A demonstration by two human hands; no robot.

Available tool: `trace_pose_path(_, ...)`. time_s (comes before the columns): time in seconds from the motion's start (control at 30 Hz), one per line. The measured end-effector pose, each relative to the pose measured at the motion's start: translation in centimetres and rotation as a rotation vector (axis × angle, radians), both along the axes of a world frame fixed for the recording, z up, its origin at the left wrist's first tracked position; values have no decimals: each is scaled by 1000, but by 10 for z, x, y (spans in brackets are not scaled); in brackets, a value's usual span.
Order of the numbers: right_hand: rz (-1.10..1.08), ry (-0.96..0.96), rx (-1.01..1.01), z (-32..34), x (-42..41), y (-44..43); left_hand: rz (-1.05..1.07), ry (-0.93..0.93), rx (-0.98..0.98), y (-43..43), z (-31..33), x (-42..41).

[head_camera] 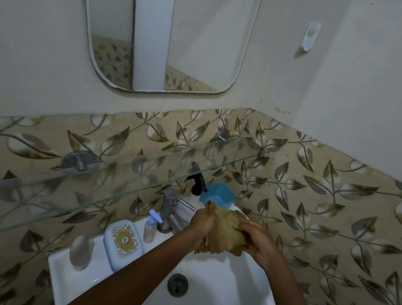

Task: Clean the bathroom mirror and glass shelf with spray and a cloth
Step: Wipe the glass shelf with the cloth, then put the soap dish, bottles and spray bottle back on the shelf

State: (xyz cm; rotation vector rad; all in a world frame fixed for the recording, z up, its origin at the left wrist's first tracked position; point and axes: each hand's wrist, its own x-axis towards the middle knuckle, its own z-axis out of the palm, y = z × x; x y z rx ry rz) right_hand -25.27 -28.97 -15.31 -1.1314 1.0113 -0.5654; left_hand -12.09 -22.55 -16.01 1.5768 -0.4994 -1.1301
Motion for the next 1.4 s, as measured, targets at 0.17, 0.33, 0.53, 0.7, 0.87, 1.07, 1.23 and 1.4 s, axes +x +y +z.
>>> trace_pose_path(0.17, -98, 49, -98, -7, 13, -39, -52, -46, -50, -30, -8, -14)
trace_pose_path(0.33, -130, 245, -396, -18, 55, -94, -96, -56, -192, -74, -15, -4)
trace_pose_path(0.53, -71, 385, -663, -38, 95, -122, 43, -213, -198, -109, -37, 20)
trace_pose_path(0.7, -2, 508, -743, -45, 96, -136, 58, -389, -85, -108, -40, 23)
trace_pose_path(0.87, 14, 538, -791, -50, 88, -135, -7, -658, -92, -103, -48, 13)
trace_pose_path(1.07, -108, 409, -967, -43, 65, -93, -59, -1229, -329, -47, -26, -13)
trace_pose_path(1.23, -161, 268, -893, -33, 63, -26, -109, -1438, -435, 14, -13, 5)
trace_pose_path(1.4, -199, 207, -971, -21, 77, 47, -45, -1477, -359, 80, -2, 42)
